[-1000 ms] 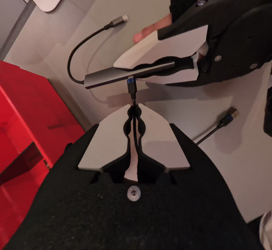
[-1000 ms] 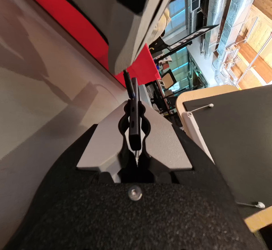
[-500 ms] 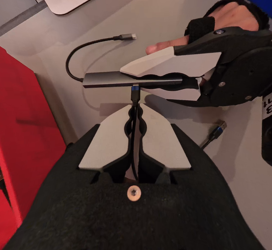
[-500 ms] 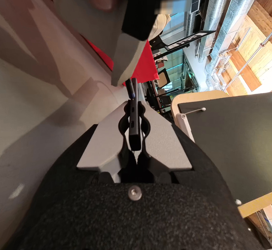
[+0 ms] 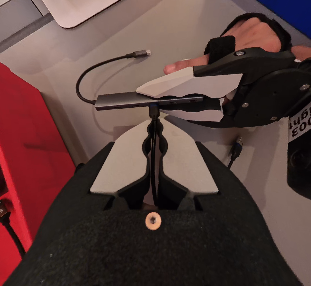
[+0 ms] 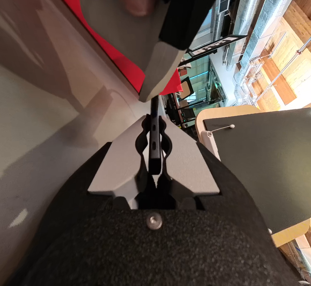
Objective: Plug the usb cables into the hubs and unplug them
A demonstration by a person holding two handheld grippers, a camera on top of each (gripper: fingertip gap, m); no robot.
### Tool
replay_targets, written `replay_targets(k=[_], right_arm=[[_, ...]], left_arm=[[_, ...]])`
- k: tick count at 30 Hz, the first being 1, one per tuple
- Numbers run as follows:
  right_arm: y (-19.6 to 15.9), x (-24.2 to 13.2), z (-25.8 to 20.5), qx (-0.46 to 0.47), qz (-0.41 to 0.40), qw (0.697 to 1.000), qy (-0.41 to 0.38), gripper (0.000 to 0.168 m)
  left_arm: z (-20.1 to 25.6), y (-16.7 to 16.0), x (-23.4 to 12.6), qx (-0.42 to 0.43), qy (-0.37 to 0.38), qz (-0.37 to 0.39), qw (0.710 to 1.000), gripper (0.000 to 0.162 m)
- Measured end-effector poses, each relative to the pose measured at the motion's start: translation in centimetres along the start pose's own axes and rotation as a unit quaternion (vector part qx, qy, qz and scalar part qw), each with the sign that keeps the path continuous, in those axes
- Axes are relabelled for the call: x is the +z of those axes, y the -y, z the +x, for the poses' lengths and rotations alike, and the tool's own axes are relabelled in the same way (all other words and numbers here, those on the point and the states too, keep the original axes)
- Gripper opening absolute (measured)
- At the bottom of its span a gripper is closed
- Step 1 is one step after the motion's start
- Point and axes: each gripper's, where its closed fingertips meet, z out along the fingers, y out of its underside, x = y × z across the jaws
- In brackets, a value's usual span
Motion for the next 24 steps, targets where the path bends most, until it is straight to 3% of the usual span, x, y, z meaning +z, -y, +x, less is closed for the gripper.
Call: replay_targets(k=[1, 6, 11, 13, 14, 15, 19, 22, 24], right_arm=[[-0.1, 0.0, 0.1, 0.002, 0.004, 1.000, -0.002, 0.007], [-0.3, -0.1, -0.4, -0.004, 0.013, 1.000, 0.007, 0.007], [-0.8, 0.0, -0.1, 0.016, 0.009, 1.000, 0.011, 0.007], [-0.4, -0.1, -0.2, 0.021, 0.020, 0.999, 0.016, 0.008], [-0.3, -0.1, -0.3, 0.017, 0.022, 0.999, 0.016, 0.008], [-0.3, -0.1, -0.3, 0.013, 0.022, 1.000, 0.016, 0.007], [-0.3, 0.0, -0.5, 0.009, 0.022, 1.000, 0.018, 0.008], [-0.4, 0.0, -0.4, 0.013, 0.020, 1.000, 0.020, 0.007], [-0.4, 0.1, -0.5, 0.013, 0.020, 0.999, 0.021, 0.008]], left_arm=[[0.0, -0.1, 0.1, -0.004, 0.001, 0.000, 1.000, 0.003], [0.8, -0.9, -0.6, -0.032, -0.010, 0.016, 0.999, 0.018], [-0.2, -2.1, -6.3, -0.077, -0.019, 0.075, 0.994, 0.026], [-2.7, -3.7, -9.1, -0.095, 0.000, 0.075, 0.993, 0.026], [-4.3, -4.7, -10.5, -0.103, 0.015, 0.071, 0.992, 0.013], [-6.2, -5.8, -11.8, -0.117, 0.037, 0.062, 0.990, 0.022], [-13.1, -9.5, -16.1, -0.190, 0.120, 0.042, 0.974, 0.028], [-17.3, -12.1, -16.8, -0.230, 0.185, 0.014, 0.955, 0.032], [-18.3, -13.6, -15.3, -0.261, 0.174, -0.033, 0.949, 0.040]])
